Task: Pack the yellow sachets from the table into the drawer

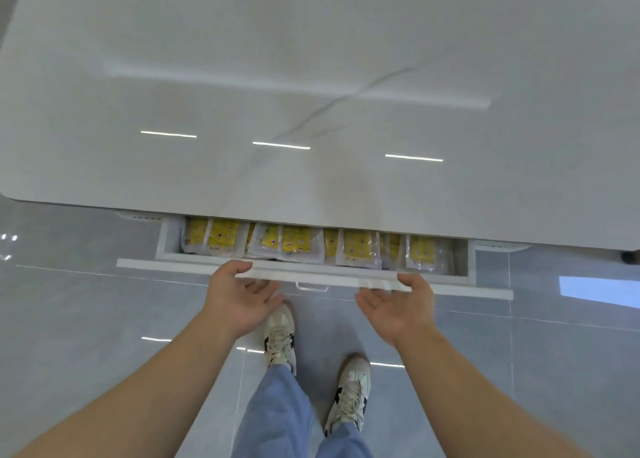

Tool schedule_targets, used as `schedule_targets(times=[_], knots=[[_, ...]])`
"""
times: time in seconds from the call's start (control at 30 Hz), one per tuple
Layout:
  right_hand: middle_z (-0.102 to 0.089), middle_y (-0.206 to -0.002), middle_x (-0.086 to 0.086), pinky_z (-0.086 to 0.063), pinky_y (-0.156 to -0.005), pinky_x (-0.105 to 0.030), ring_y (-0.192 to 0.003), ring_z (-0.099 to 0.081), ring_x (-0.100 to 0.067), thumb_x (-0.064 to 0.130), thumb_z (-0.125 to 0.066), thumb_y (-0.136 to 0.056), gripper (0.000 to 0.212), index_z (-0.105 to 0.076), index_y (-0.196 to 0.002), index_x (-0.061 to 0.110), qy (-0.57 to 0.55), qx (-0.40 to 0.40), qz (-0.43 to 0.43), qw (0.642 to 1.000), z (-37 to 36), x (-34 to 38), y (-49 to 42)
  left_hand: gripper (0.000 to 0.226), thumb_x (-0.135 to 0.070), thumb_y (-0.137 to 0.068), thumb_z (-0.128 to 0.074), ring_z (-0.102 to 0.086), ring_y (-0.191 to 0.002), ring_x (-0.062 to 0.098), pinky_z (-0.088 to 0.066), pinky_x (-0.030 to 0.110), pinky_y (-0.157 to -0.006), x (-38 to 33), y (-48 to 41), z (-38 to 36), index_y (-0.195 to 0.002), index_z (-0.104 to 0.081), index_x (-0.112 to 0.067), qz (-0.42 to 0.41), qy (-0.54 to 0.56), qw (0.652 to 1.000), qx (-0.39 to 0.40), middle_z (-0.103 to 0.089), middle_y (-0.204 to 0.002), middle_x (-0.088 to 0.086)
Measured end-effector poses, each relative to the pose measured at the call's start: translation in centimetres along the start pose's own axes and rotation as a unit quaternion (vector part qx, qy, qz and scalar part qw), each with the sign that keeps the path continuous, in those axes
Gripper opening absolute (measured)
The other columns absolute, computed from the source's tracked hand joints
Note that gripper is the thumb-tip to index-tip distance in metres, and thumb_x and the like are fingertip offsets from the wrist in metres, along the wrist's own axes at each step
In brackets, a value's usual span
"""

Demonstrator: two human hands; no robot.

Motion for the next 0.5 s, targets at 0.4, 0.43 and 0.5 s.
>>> schedule_targets(times=[0.4, 0.43, 0.5], knots=[[-0.056, -0.128, 0.001, -0.029, -0.107, -0.039, -0.127, -0.045, -0.023, 0.024, -0.042, -0.091, 0.036, -0.053, -0.123, 0.015, 0.055, 0.031, 0.075, 0.995, -6.0, 3.6, -1.5, 0.025, 0.0, -0.091, -0.033, -0.056, -0.11, 0.021, -0.042, 0.041, -0.093, -3.8, -2.7, -5.3, -0.079, -0.051, -0.012, -0.037, -0.112, 0.992, 0.042, -0.057, -0.105, 0.001], [-0.056, -0.127, 0.0, -0.03, -0.105, -0.039, -0.126, -0.046, -0.024, 0.026, -0.044, -0.091, 0.034, -0.052, -0.123, 0.015, 0.071, 0.025, 0.077, 0.994, -5.9, 3.9, -1.4, 0.023, -0.001, -0.092, -0.035, -0.058, -0.101, 0.02, -0.044, 0.04, -0.088, -3.9, -2.8, -5.0, -0.081, -0.052, -0.013, -0.04, -0.142, 0.989, 0.03, -0.058, -0.106, 0.001], [-0.055, -0.122, -0.002, -0.034, -0.102, -0.038, -0.121, -0.049, -0.025, 0.026, -0.047, -0.093, 0.027, -0.05, -0.119, 0.017, 0.104, 0.0, 0.08, 0.991, -5.7, 4.2, -0.6, 0.017, -0.008, -0.094, -0.041, -0.058, -0.087, 0.018, -0.047, 0.036, -0.074, -4.2, -2.1, -5.0, -0.083, -0.052, -0.014, -0.048, -0.197, 0.979, -0.003, -0.061, -0.101, 0.002]])
Point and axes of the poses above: each hand's wrist, its own y-axis away from the middle knuckle, its own z-axis out of the back of the hand, x = y × z, the point moved 7 cm from there along -y, towards the middle knuckle
